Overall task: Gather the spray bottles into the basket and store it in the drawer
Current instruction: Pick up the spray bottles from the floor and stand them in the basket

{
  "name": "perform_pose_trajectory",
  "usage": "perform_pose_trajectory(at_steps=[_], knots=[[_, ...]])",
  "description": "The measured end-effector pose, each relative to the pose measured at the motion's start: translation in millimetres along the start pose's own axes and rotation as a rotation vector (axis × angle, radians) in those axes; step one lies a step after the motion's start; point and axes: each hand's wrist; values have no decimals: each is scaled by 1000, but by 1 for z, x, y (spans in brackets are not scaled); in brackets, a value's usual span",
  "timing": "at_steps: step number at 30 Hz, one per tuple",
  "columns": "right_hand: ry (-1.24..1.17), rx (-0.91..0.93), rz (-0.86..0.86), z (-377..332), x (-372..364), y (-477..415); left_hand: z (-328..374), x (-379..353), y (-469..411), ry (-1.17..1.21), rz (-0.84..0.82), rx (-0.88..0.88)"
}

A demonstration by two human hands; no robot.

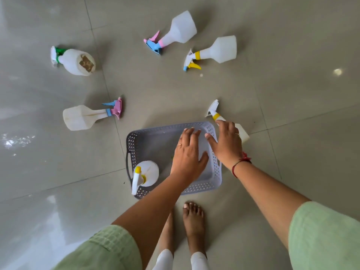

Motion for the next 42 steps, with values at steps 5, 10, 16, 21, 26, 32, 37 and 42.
perform_pose_trajectory(at_steps=[5,10,16,21,26,32,37,42], knots=[[275,-10,-91,35,-24,-47,-20,-40,-41,-32,-102,70],[324,-162,-165,53,-44,-83,-48,-62,-56,-49,-175,124],[424,-157,-143,54,-53,-94,-71,-69,-39,16,-207,130],[388,-201,-36,47,-33,-87,-66,-52,-33,90,-166,136],[261,-68,88,19,11,-49,-33,-5,-26,280,-16,174],[18,259,-115,-32,30,19,2,59,-9,427,138,150],[-138,282,-263,-49,6,64,-8,72,19,234,62,246],[-241,139,-283,-47,-22,86,-23,49,53,217,63,341]])
Point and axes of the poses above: each hand's wrist, its own y-axis away from the middle knuckle, its own x-axis out of the back of the hand, z = x × y
